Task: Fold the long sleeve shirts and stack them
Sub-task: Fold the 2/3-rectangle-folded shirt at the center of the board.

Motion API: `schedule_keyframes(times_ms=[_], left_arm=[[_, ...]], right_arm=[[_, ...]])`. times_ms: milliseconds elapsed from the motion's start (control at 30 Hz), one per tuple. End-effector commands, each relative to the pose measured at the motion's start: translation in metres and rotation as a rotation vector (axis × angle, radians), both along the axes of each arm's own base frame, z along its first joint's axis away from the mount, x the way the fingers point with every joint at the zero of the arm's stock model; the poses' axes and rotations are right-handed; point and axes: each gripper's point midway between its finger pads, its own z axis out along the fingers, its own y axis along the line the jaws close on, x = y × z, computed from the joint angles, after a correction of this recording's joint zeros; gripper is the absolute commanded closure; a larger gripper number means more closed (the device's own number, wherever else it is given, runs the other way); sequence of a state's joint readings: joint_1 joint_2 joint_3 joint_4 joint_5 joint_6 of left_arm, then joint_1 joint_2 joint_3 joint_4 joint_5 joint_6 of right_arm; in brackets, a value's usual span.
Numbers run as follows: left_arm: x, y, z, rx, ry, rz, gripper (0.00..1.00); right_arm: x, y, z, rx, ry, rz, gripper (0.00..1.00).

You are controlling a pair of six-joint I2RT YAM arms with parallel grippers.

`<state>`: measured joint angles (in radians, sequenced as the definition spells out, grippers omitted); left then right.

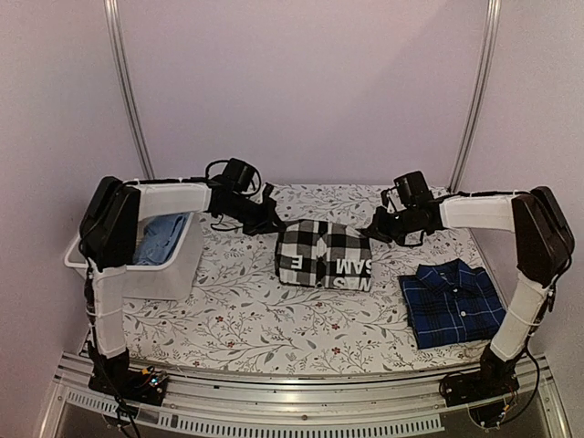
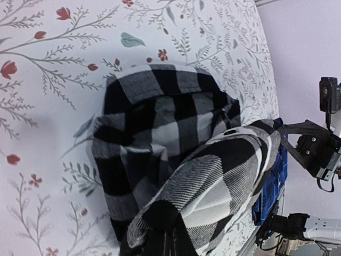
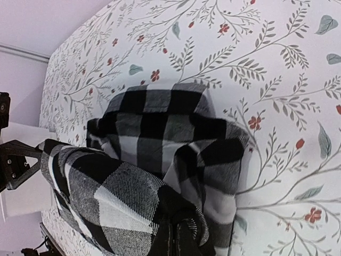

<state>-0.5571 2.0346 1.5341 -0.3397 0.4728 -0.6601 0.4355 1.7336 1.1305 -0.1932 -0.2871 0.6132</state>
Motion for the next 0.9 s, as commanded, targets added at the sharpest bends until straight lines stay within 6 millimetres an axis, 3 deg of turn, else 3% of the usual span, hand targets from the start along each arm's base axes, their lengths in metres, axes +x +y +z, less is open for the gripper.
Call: schedule_keyframes(times_ms=[0,100,200,300,433,600,733,867], left_arm=[[0.049,-0.02,-0.028,-0.048,-0.021,-0.028,1.0],[0.059,-0.023,-0.054,-0.025,0.014,-0.018,1.0],[0.05,-0.021,-0.066,-0.022,0.041,-0.011,1.0],[0.025,-0.015,-0.068,-0.036,0.06,-0.008,1.0],[-0.028,-0.004,-0.071,-0.038,0.099,-0.008,1.0],[-0.069,0.013,-0.05,-0.034,0.072,0.012,1.0],[-0.077,0.024,-0.039,-0.028,0.049,0.028,1.0],[-0.07,0.029,-0.038,-0.023,0.039,0.042,1.0]], right_arm=[[0.047,-0.004,-0.047,-0.035,0.011,0.018,1.0],[0.056,-0.003,-0.085,-0.067,0.075,0.026,1.0],[0.046,-0.001,-0.104,-0.07,0.118,0.045,1.0],[0.023,0.001,-0.113,-0.078,0.145,0.061,1.0],[-0.023,0.011,-0.113,-0.087,0.17,0.096,1.0],[-0.054,0.007,-0.078,-0.072,0.115,0.074,1.0],[-0.054,-0.004,-0.05,-0.076,0.05,0.032,1.0],[-0.046,-0.008,-0.036,-0.061,0.008,0.013,1.0]])
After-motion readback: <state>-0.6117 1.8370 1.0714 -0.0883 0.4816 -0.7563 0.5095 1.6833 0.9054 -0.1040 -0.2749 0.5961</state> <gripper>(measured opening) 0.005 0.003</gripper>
